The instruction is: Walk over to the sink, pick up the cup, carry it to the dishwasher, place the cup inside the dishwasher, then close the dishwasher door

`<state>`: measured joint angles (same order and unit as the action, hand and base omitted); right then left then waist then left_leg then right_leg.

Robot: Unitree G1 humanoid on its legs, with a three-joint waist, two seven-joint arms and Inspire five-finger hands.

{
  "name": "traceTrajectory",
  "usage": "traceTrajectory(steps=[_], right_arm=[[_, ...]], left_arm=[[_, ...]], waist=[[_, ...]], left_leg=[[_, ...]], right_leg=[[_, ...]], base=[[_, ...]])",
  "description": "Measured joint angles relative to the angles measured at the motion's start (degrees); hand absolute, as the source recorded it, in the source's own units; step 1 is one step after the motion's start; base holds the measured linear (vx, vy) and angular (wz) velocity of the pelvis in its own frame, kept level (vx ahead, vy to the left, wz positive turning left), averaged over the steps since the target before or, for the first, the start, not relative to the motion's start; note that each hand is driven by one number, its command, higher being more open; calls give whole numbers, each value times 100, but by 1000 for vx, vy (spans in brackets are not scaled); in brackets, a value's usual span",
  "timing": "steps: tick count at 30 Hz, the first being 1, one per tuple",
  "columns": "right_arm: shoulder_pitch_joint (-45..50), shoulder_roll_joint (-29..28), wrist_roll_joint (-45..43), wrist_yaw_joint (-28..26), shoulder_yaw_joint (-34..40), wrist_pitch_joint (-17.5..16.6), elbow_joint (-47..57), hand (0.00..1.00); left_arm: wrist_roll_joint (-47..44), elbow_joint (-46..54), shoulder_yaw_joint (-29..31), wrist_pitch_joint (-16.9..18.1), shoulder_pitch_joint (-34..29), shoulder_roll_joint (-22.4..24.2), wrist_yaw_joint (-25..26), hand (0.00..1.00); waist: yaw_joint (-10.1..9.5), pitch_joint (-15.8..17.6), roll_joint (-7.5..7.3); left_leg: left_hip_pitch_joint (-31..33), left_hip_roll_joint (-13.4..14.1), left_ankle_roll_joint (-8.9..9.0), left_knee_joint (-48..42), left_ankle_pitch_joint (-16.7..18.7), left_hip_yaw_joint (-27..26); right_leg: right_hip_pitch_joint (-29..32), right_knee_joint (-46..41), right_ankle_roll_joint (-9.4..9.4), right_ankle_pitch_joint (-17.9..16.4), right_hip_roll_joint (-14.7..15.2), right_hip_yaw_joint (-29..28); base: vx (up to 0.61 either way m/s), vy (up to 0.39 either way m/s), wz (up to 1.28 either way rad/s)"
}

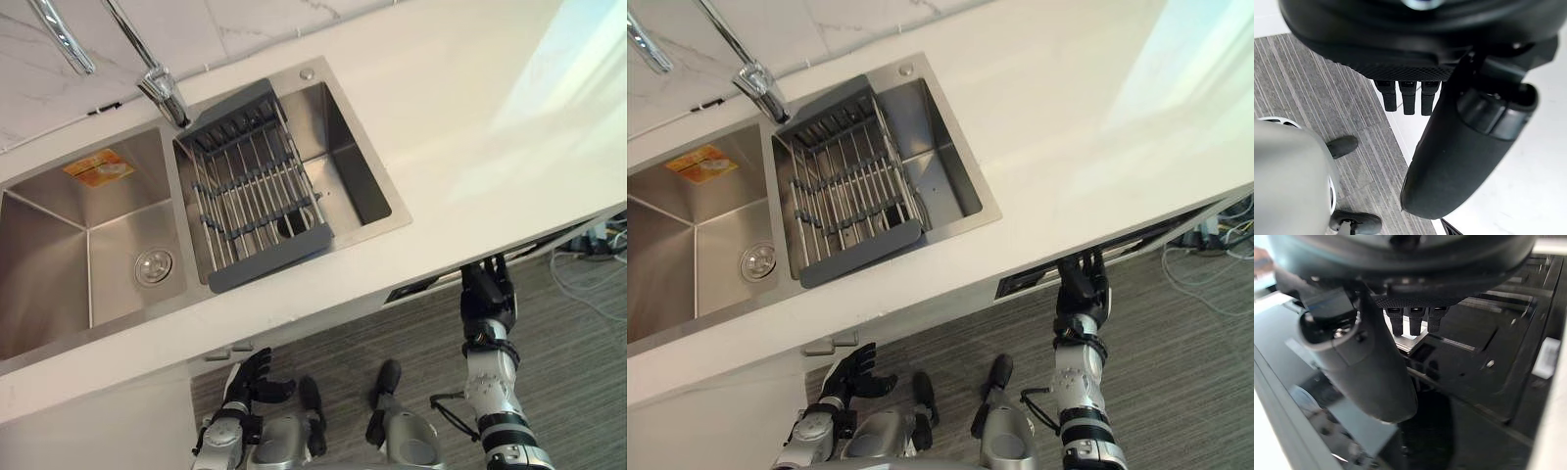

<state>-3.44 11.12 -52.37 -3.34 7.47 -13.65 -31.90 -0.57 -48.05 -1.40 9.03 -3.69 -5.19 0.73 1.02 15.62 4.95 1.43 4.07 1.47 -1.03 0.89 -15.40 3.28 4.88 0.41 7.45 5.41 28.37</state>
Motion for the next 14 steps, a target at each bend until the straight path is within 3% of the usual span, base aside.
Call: traceTrajectory(steps=[5, 14], right_arm=[[477, -247, 1546, -80, -292, 396, -397, 90], [863, -265, 3942, 161, -322, 559, -975, 90]], left_arm=[[-5, -13, 15, -14, -42, -118, -25, 90], [-5, -5, 109, -10, -262, -311, -76, 90]], waist=[[-16, -287, -255], [-9, -475, -564]], left_leg=[[-152, 3, -6, 102, -12, 57], [-303, -18, 9, 139, -1, 51]], right_leg=[[-139, 2, 34, -75, -14, 30], [-278, 1, 62, -94, 3, 21]], base=[[58, 36, 7], [33, 43, 0]])
